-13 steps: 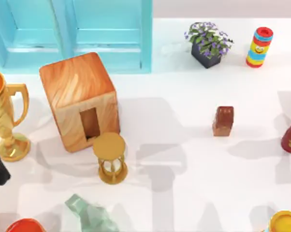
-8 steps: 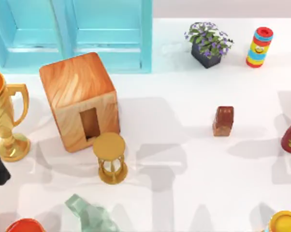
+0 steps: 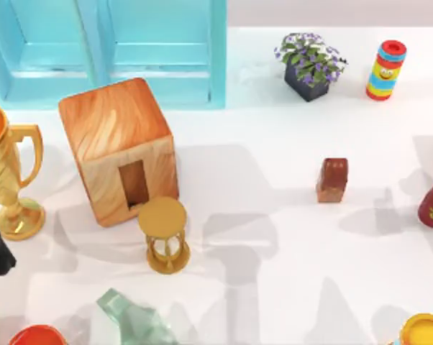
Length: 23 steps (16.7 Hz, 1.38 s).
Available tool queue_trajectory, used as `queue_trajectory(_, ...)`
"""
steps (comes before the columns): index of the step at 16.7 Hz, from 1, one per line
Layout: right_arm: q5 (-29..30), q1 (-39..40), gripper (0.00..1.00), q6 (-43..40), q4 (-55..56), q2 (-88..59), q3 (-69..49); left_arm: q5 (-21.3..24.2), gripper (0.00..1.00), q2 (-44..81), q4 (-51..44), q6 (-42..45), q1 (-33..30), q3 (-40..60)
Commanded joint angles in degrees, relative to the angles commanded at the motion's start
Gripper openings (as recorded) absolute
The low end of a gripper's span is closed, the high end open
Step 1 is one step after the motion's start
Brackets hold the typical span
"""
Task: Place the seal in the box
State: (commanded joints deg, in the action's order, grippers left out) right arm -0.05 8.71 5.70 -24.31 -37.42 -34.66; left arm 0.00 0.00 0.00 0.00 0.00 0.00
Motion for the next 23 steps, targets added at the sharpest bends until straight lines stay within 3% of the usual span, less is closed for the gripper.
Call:
queue_trajectory(16, 2.2, 10.2, 1.00, 16.8, -41.5, -71.7, -62.2, 0.0, 1.00, 0.0, 0.0, 0.0, 0.0, 0.0)
queue_trajectory(23, 0.2, 14.9, 1.00, 19.0, -52.0, -86.1, -75.2, 0.0, 1.00, 0.0, 0.0, 0.0, 0.0, 0.0)
